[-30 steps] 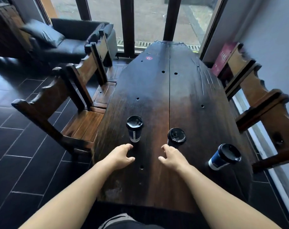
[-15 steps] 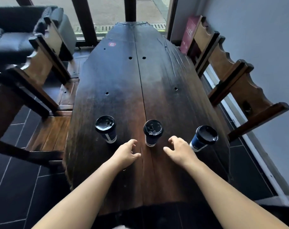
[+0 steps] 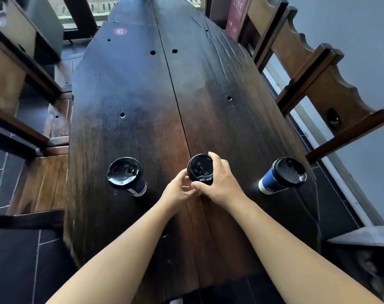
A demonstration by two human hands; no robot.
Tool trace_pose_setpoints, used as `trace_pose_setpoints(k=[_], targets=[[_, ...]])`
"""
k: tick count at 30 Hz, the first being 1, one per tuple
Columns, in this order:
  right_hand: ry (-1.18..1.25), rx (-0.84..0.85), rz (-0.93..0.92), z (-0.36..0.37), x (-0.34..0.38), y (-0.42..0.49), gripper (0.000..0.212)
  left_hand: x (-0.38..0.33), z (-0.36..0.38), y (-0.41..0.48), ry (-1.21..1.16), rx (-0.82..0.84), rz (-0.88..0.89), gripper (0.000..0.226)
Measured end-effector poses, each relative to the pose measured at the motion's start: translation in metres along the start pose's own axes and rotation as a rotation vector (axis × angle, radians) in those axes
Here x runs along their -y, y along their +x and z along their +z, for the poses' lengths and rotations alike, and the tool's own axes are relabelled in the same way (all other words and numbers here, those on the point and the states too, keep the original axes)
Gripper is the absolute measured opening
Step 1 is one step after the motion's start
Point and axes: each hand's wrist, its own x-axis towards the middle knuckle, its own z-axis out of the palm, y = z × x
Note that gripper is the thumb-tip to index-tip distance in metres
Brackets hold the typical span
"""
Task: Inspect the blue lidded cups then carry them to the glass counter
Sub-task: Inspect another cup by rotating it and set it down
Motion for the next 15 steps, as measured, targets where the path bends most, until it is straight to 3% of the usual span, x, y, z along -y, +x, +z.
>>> trace_pose_setpoints(k=[5, 10, 15], targets=[[0.061, -0.044, -0.003, 0.001, -0.003, 0.000, 0.091, 0.003, 0.004, -0.006, 0.032, -0.057, 0.021, 0.046], [0.125, 0.005, -0.024, -0.023, 0.007, -0.008, 0.081, -0.004, 0.000, -0.034, 0.029, -0.089, 0.075, 0.034], [0.233, 0.110, -0.116, -0.055, 0.027, -0.025, 0.088, -0.037, 0.000, -0.086, -0.097, -0.176, 0.133, 0.032]])
